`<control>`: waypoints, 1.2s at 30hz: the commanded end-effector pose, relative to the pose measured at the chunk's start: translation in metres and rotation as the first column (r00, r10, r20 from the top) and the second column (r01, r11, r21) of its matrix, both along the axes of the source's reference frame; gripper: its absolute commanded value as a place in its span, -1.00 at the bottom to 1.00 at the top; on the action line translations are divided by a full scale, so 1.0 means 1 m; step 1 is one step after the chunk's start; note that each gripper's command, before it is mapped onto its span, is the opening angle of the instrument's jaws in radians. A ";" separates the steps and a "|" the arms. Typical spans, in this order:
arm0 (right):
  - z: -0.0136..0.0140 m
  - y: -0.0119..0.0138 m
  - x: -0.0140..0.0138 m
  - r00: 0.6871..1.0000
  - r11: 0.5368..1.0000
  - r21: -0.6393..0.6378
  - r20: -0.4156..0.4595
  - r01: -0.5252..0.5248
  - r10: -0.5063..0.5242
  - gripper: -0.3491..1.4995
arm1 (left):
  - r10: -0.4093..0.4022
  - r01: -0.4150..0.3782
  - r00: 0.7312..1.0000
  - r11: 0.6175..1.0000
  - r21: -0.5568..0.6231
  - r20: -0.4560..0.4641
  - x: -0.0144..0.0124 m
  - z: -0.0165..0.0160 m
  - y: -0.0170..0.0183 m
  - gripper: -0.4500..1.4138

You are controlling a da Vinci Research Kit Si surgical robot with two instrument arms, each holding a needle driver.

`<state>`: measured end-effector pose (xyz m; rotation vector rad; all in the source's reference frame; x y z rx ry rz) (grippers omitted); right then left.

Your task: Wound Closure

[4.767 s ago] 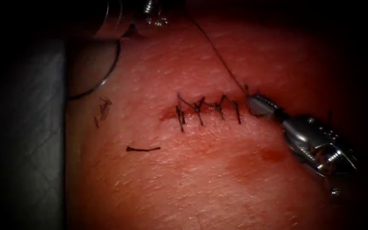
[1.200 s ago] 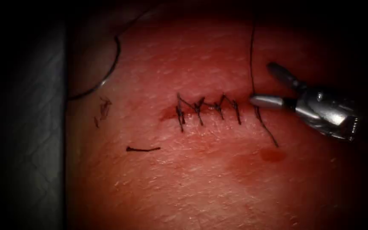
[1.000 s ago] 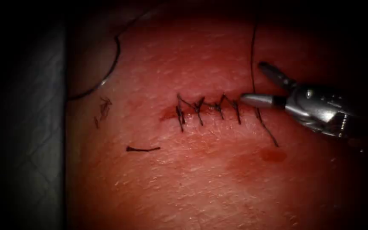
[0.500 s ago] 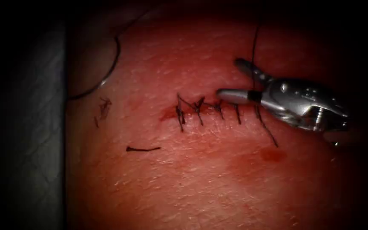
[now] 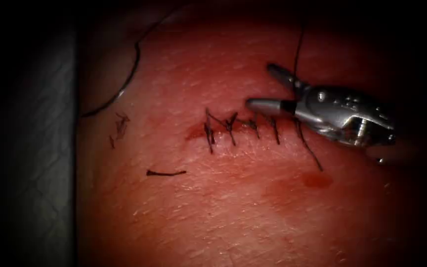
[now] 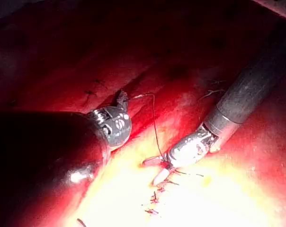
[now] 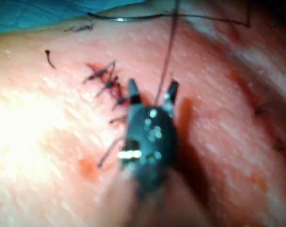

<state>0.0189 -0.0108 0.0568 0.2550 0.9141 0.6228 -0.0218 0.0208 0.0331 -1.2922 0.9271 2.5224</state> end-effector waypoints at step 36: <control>-0.0041 -0.0002 -0.0012 0.995 0.990 -0.122 -0.085 -0.067 0.057 0.81 | -0.001 0.000 1.000 1.000 -0.020 -0.012 -0.0024 0.0018 -0.0020 -1.00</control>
